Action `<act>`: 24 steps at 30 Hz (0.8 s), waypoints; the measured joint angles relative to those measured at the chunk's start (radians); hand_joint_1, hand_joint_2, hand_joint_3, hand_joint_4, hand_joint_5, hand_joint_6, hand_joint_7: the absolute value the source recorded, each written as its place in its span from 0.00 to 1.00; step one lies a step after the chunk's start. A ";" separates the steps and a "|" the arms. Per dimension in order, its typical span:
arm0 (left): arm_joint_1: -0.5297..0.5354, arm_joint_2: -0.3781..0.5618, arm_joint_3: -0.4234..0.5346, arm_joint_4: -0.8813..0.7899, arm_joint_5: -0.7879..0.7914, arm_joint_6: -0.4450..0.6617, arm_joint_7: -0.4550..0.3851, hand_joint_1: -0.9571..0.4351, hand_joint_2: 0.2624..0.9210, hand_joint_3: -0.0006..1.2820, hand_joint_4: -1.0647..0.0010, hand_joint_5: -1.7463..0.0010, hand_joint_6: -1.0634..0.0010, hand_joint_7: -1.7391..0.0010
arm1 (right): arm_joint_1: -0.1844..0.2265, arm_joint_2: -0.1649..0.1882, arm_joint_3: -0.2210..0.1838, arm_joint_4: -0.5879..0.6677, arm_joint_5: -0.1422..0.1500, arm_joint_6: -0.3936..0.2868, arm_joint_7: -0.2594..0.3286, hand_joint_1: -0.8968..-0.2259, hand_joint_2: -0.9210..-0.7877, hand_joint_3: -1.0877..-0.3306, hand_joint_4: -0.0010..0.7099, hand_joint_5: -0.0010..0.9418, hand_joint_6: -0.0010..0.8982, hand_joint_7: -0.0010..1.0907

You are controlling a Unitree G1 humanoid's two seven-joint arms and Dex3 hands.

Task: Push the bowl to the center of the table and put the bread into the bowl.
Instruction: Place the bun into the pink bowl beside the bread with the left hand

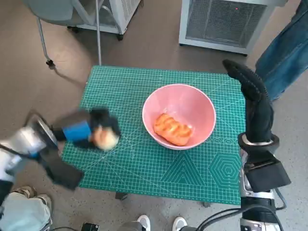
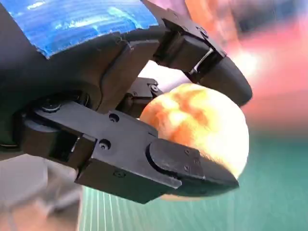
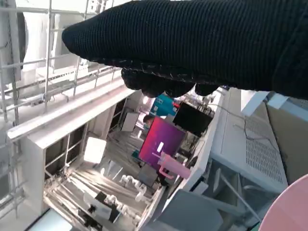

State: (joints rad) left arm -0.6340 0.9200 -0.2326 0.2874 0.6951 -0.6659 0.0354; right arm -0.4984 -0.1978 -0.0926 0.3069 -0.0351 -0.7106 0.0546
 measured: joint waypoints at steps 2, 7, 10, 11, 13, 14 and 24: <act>-0.032 -0.032 0.027 -0.024 -0.034 0.029 -0.009 0.69 1.00 0.04 0.36 0.35 0.38 0.33 | 0.000 -0.001 -0.001 0.005 0.000 -0.005 0.002 0.42 0.00 0.32 0.29 0.00 0.00 0.54; -0.095 -0.141 0.051 -0.066 -0.057 0.093 0.000 0.69 1.00 0.04 0.36 0.34 0.38 0.34 | 0.000 -0.003 -0.004 0.018 0.002 -0.019 0.008 0.41 0.00 0.32 0.29 0.00 0.00 0.54; -0.117 -0.209 0.042 -0.065 -0.047 0.112 0.015 0.69 1.00 0.05 0.37 0.34 0.38 0.33 | -0.002 -0.005 -0.006 0.030 0.004 -0.027 0.013 0.41 0.00 0.32 0.29 0.00 0.00 0.54; -0.124 -0.233 0.035 -0.064 -0.042 0.118 0.018 0.69 1.00 0.05 0.37 0.34 0.39 0.32 | -0.002 -0.007 -0.007 0.034 0.005 -0.029 0.015 0.41 0.00 0.32 0.29 0.00 0.00 0.54; -0.134 -0.274 0.023 -0.059 -0.033 0.125 0.018 0.69 1.00 0.05 0.37 0.34 0.39 0.32 | -0.004 -0.009 -0.007 0.042 0.008 -0.035 0.019 0.41 0.00 0.32 0.29 0.00 0.00 0.54; -0.139 -0.290 0.014 -0.054 -0.031 0.125 0.018 0.69 1.00 0.05 0.37 0.35 0.40 0.31 | -0.005 -0.010 -0.008 0.045 0.012 -0.037 0.020 0.40 0.00 0.33 0.29 0.00 0.00 0.54; -0.228 -0.458 -0.114 0.108 0.065 0.115 0.043 0.69 1.00 0.06 0.37 0.36 0.40 0.29 | -0.010 -0.026 -0.012 0.067 0.022 -0.055 0.023 0.41 0.00 0.32 0.29 0.00 0.00 0.54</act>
State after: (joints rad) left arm -0.8616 0.4621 -0.3466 0.3952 0.7601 -0.5507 0.0786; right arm -0.5082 -0.2239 -0.1045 0.3736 -0.0127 -0.7660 0.0781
